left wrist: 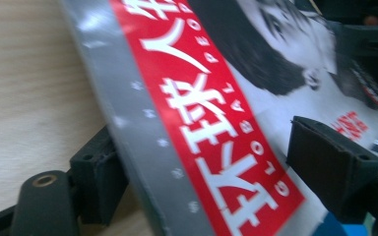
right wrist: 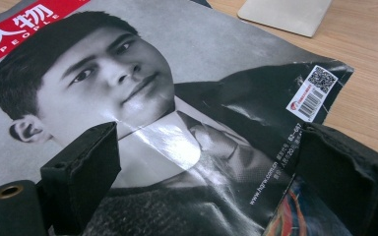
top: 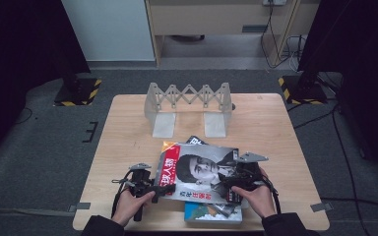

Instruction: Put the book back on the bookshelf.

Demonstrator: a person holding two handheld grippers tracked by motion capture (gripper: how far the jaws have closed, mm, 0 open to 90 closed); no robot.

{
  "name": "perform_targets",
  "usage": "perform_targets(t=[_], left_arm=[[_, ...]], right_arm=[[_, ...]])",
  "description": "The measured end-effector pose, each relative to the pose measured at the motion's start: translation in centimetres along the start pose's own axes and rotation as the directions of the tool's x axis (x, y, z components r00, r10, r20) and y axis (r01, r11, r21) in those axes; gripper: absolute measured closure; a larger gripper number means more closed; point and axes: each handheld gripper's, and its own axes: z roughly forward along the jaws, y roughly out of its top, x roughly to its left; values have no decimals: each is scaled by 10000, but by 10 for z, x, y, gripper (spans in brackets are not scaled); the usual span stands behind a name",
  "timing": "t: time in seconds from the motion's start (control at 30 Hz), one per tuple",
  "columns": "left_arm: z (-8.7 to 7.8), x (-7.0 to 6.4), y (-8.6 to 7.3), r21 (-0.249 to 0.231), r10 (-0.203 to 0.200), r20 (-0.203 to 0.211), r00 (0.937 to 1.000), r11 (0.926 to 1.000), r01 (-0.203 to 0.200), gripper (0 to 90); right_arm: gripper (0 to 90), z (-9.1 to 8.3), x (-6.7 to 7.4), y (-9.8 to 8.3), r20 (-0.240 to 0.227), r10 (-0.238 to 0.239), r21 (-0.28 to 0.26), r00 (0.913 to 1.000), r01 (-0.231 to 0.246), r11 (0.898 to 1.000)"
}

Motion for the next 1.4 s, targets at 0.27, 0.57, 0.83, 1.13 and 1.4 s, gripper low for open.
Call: perform_targets(t=[0.27,0.57,0.83,1.13,1.4], left_arm=[[-16,-5,6,-712,321,169,9993,9970,-308,371],[-22,-11,15,-1354,22,1338,9910,9907,160,452],[-9,-18,22,-749,178,1172,9930,9972,-90,578],[-14,-20,31,-632,-402,1277,9910,9968,486,747],[-26,-29,43,-1119,-475,1444,9884,9916,640,810]], right_arm=[[82,1,1,-2,89,-226,-59,9997,226,9997],[67,2,1,-3,40,-165,-61,9999,166,9998],[64,2,0,-3,-39,-102,-170,9999,101,9998],[119,-1,-7,-1,-209,313,-167,9993,-316,9994],[121,-8,-19,-1,47,632,-292,9980,-630,9976]])
